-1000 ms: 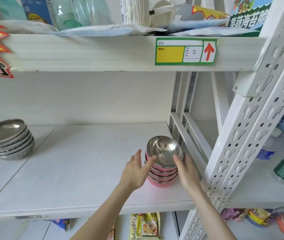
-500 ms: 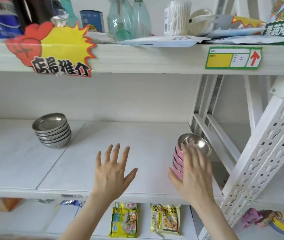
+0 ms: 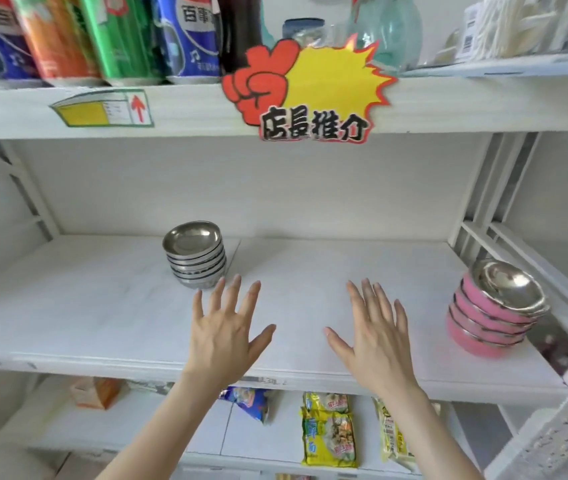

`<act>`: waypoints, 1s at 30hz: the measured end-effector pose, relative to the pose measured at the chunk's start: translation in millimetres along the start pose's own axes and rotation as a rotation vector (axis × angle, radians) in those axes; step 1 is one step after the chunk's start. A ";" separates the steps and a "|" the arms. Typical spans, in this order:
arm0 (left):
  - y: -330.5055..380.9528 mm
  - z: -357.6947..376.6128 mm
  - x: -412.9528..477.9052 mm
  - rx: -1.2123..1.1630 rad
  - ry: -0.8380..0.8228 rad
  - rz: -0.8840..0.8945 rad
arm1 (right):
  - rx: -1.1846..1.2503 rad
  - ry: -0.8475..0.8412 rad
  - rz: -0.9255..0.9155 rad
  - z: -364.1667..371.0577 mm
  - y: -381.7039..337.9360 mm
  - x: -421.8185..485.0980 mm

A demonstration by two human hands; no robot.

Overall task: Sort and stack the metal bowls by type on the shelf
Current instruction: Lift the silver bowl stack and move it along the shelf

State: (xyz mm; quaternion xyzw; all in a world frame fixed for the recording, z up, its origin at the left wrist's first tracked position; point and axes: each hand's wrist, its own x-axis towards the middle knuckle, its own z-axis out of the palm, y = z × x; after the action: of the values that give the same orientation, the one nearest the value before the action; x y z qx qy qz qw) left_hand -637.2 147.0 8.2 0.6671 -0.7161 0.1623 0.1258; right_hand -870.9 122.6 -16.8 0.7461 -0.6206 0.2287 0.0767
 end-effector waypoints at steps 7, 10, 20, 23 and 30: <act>-80.1 17.0 23.9 0.040 -0.016 -0.008 | 0.032 -0.060 -0.022 44.0 -69.1 41.8; -113.1 26.2 43.1 0.054 -0.008 -0.009 | 0.051 -0.060 -0.028 62.9 -94.9 66.4; -227.9 54.0 100.9 0.034 0.053 0.003 | 0.169 -0.080 0.027 114.9 -185.5 153.6; -261.7 67.6 123.1 -0.013 0.028 0.003 | 0.226 -0.092 0.076 131.1 -210.7 180.7; -301.9 116.2 172.1 -0.473 -0.192 -0.180 | 0.536 -0.152 0.289 172.0 -252.1 224.4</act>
State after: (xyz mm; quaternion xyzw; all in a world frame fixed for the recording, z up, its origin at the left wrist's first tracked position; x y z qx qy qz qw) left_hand -345.6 -74.1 -10.4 0.6924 -0.6806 -0.0853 0.2236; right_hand -558.3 -91.0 -28.2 0.6589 -0.6417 0.3361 -0.2028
